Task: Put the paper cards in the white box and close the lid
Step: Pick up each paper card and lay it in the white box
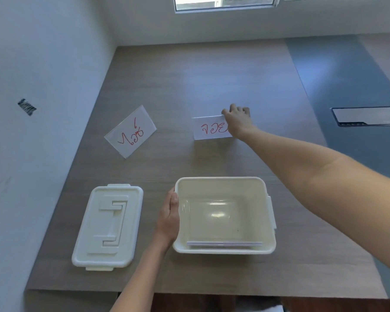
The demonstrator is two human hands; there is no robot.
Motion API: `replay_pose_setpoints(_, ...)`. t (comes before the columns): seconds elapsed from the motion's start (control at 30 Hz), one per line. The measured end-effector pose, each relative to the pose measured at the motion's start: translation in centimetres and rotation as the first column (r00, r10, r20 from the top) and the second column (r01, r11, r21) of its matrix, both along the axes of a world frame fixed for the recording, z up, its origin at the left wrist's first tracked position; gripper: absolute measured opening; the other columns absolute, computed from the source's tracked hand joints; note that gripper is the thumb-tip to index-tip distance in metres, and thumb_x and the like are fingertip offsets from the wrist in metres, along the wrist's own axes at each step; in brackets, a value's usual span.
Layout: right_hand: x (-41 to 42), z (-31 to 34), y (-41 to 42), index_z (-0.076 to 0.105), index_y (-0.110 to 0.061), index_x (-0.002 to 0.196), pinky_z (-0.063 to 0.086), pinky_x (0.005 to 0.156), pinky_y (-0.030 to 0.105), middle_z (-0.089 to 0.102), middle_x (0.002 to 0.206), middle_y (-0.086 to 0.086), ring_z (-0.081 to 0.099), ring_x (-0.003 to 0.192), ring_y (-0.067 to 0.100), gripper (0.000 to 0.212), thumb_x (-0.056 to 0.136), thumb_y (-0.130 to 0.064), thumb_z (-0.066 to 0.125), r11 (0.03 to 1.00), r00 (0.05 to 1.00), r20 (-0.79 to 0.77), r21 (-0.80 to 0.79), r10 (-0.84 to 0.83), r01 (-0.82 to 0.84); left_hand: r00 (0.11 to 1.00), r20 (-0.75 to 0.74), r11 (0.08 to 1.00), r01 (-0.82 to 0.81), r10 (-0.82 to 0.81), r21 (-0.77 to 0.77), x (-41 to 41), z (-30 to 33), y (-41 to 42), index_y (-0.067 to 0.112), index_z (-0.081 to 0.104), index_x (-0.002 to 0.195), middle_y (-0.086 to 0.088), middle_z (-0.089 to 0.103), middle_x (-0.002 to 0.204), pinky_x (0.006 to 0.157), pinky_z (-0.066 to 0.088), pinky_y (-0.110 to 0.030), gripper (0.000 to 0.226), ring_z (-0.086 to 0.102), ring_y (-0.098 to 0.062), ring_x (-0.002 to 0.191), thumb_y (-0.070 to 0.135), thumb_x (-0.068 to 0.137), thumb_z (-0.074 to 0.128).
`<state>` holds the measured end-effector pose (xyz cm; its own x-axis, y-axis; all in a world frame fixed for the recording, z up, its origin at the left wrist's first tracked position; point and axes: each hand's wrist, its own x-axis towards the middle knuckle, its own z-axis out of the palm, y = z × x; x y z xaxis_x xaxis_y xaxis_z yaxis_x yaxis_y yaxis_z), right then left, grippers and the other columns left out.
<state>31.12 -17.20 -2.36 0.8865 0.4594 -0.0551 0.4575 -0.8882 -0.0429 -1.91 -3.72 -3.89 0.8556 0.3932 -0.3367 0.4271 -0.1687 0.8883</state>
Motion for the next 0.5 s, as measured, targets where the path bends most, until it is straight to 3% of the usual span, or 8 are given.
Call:
replay_pose_setpoints(0.13, -1.6, 1.0, -0.4, 0.056, 0.001, 0.112, 0.039, 0.079, 0.040, 0.054, 0.112, 0.020, 0.063, 0.091, 0.041, 0.031, 0.085, 0.013, 0.046, 0.994, 0.994, -0.007, 0.015, 0.111, -0.111, 1.000, 0.013, 1.000, 0.016, -0.016, 0.002, 0.0, 0.3, -0.1, 0.042, 0.049, 0.110, 0.031, 0.053, 0.104, 0.077, 0.030, 0.010, 0.028, 0.045, 0.037, 0.090, 0.028, 0.109, 0.024)
replay_pose_setpoints(0.27, -2.6, 3.1, -0.8, 0.061, -0.002, 0.115, 0.035, 0.078, 0.034, 0.058, 0.109, 0.017, 0.062, 0.090, 0.038, 0.037, 0.085, 0.013, 0.044, 0.983, 0.989, 0.071, 0.119, 0.131, -0.139, 1.000, 0.025, 1.000, 0.014, -0.014, 0.009, -0.1, -0.2, 0.1, 0.020, 0.056, 0.116, 0.015, 0.059, 0.106, 0.086, 0.036, 0.000, 0.035, 0.054, 0.010, 0.096, 0.030, 0.109, 0.024)
replay_pose_setpoints(0.37, -3.5, 5.8, -1.4, 0.064, -0.004, 0.116, 0.037, 0.074, 0.036, 0.059, 0.110, 0.017, 0.062, 0.089, 0.040, 0.034, 0.090, 0.006, 0.046, 0.966, 0.983, 0.110, 0.200, 0.144, -0.164, 0.999, -0.003, 0.999, 0.032, -0.032, 0.029, -0.1, 0.3, 0.0, 0.039, 0.048, 0.112, 0.032, 0.050, 0.105, 0.089, 0.030, -0.001, 0.027, 0.045, 0.030, 0.095, 0.032, 0.108, 0.022)
replay_pose_setpoints(0.43, -4.5, 7.7, -2.2, 0.065, -0.007, 0.116, 0.041, 0.066, 0.036, 0.061, 0.111, 0.015, 0.063, 0.087, 0.041, 0.030, 0.093, 0.001, 0.047, 0.951, 0.980, 0.147, 0.261, 0.132, -0.167, 0.999, -0.009, 0.998, 0.033, -0.033, 0.056, -0.1, 0.6, -0.1, 0.039, 0.048, 0.098, 0.026, 0.049, 0.095, 0.081, 0.031, -0.002, 0.029, 0.048, 0.025, 0.087, 0.032, 0.108, 0.022)
replay_pose_setpoints(0.5, -6.0, 9.5, -3.2, 0.066, -0.010, 0.116, 0.047, 0.064, 0.038, 0.062, 0.111, 0.011, 0.064, 0.087, 0.039, 0.028, 0.095, -0.003, 0.048, 0.927, 0.977, 0.166, 0.330, 0.132, -0.181, 0.999, -0.028, 0.996, 0.034, -0.031, 0.082, -0.2, 0.6, 0.0, 0.034, 0.050, 0.097, 0.022, 0.051, 0.091, 0.076, 0.033, -0.004, 0.029, 0.049, 0.017, 0.084, 0.033, 0.108, 0.023)
